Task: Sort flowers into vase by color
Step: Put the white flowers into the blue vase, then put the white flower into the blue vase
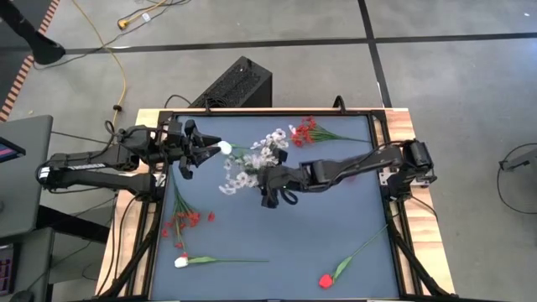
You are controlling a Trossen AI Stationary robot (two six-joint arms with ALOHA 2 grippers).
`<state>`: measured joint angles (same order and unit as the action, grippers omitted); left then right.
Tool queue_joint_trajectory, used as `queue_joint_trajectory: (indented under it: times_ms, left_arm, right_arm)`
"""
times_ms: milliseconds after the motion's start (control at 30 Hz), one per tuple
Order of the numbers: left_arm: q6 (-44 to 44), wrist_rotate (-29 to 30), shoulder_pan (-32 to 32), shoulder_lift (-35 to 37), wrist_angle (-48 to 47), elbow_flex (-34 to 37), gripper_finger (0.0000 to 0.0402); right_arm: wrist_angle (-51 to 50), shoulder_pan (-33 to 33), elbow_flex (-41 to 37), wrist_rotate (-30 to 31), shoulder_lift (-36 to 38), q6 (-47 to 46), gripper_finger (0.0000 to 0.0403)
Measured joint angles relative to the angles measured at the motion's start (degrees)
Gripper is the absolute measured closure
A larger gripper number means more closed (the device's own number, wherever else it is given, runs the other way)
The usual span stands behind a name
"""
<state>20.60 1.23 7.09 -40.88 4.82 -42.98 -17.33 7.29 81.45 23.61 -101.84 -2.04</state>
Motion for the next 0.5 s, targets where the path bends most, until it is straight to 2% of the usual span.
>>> queue_joint_trajectory:
  times_ms: [233, 500]
  left_arm:
    - [0.0, -1.6, 0.0, 0.0, -2.4, 0.0, 0.0240]
    - [0.5, -11.8, 0.0, 0.0, -10.2, 0.0, 0.0240]
  right_arm:
    - [-19.5, 0.7, 9.4, -10.6, 0.0, -2.9, 0.0135]
    - [-34.0, 2.6, 16.8, -21.7, 0.0, -8.8, 0.0135]
